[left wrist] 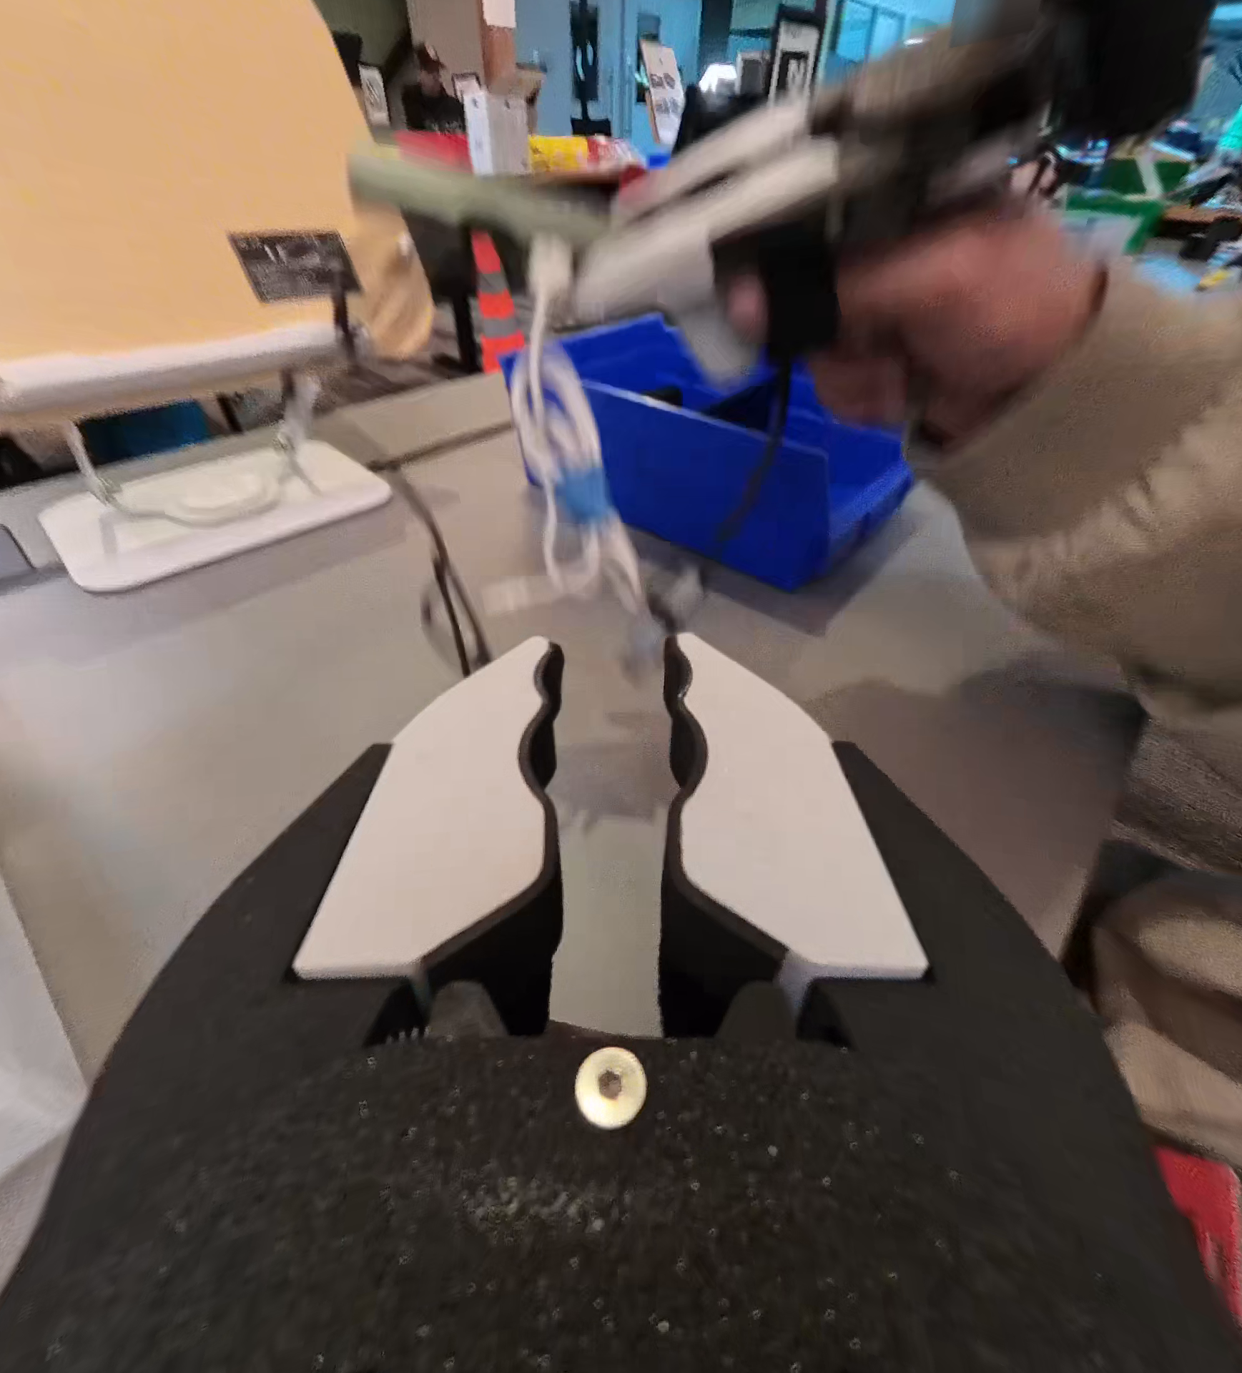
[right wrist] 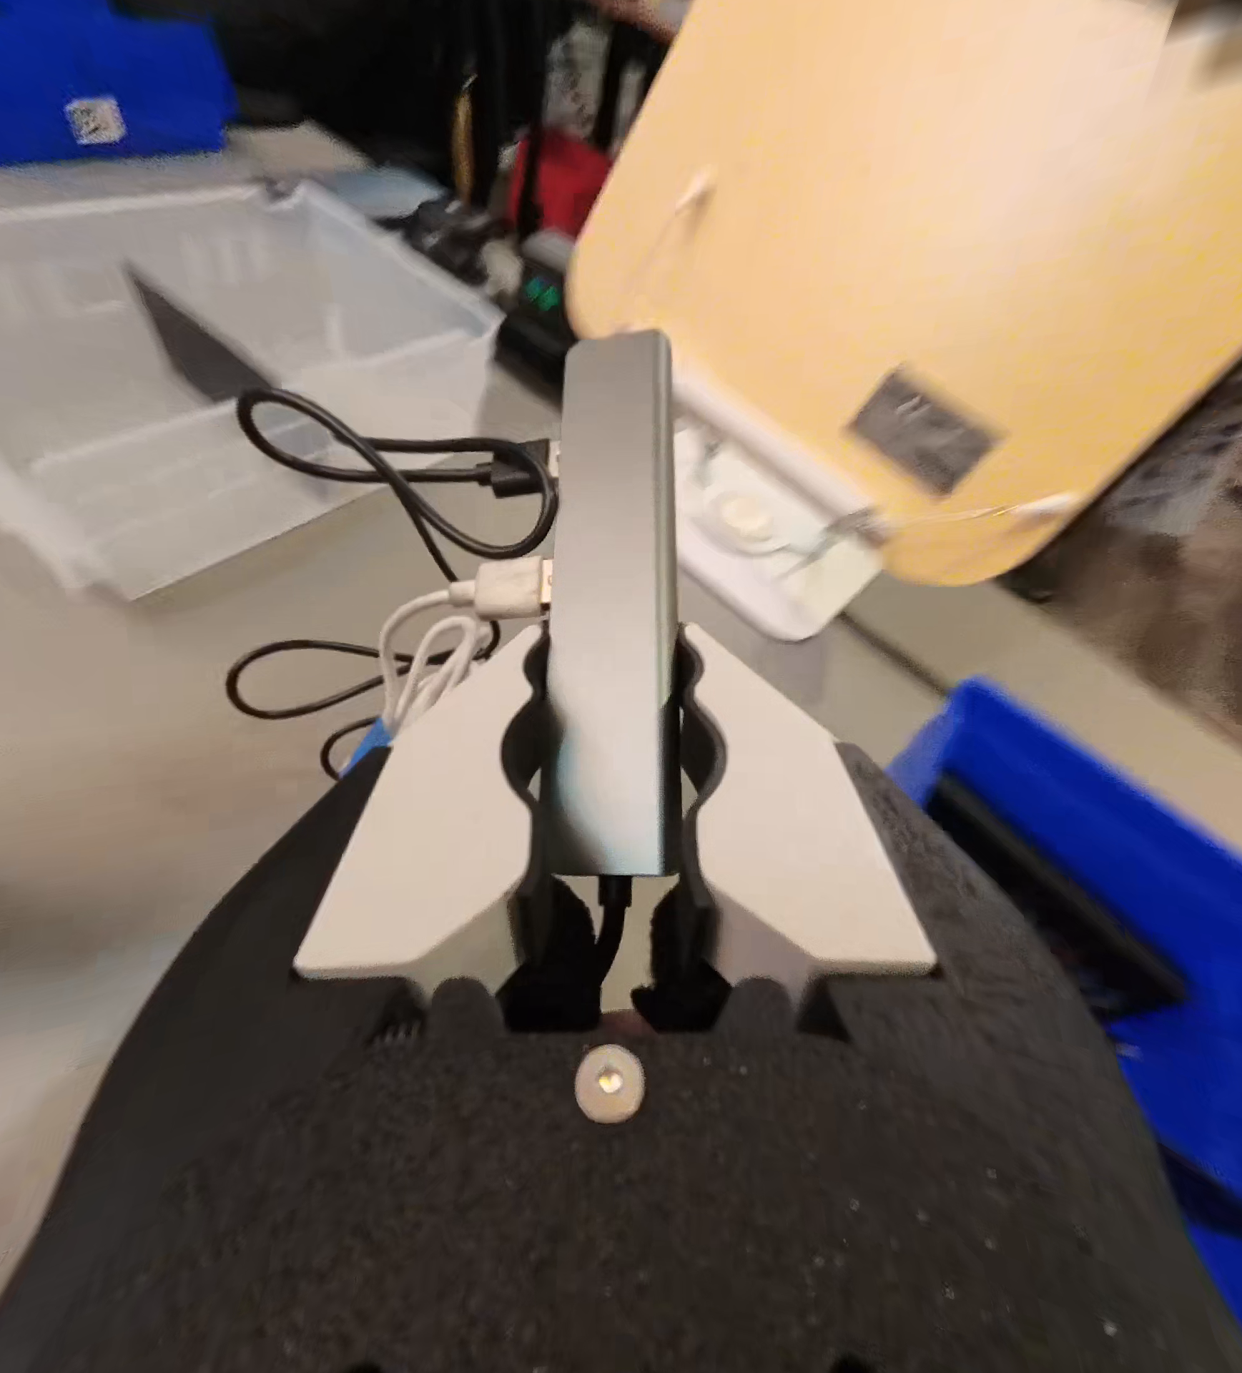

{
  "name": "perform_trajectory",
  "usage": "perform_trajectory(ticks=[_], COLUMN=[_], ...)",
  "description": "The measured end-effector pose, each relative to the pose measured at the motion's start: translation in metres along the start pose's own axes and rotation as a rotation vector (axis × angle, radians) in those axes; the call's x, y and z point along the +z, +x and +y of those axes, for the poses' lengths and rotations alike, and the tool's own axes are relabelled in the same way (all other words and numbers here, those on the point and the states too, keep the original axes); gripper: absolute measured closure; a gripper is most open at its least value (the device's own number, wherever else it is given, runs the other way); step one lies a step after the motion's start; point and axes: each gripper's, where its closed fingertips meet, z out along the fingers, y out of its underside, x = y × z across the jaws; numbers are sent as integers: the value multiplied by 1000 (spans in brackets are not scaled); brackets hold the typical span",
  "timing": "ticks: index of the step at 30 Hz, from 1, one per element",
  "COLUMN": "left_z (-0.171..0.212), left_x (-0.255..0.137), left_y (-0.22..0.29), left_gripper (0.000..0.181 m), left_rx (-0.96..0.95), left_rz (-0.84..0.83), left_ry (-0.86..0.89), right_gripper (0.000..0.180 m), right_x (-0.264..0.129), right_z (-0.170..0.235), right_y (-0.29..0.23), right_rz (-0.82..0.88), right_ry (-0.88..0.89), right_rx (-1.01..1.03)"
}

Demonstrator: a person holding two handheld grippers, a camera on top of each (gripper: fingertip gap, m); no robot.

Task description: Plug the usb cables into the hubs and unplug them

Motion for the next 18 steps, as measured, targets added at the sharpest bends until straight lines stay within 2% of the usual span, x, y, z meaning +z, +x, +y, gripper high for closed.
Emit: perform_trajectory(ticks=[4, 6, 8, 10, 12, 18], left_z=[50, 55, 51, 48, 46, 51], left_x=[-17, -22, -24, -24, -24, -20], left_y=[-6, -4, -7, -8, -7, -3], left_gripper=[158, 158, 158, 158, 158, 158], left_rx=[-95, -115, -106, -91, -79, -15], left_rz=[-16, 16, 3, 3, 11, 4], left_ry=[-105, -125, -106, -101, -97, -128], right_gripper=[149, 149, 149, 149, 149, 148], right_x=[-46, -69, -82, -80, -65, -8], right_z=[-58, -73, -70, -54, -26, 85], right_y=[104, 150, 199, 232, 249, 252], right_rz=[215, 285, 392, 414, 360, 56], right_ry=[92, 121, 82, 37, 2, -138], right_rx=[-108, -203, -289, -364, -447, -611])
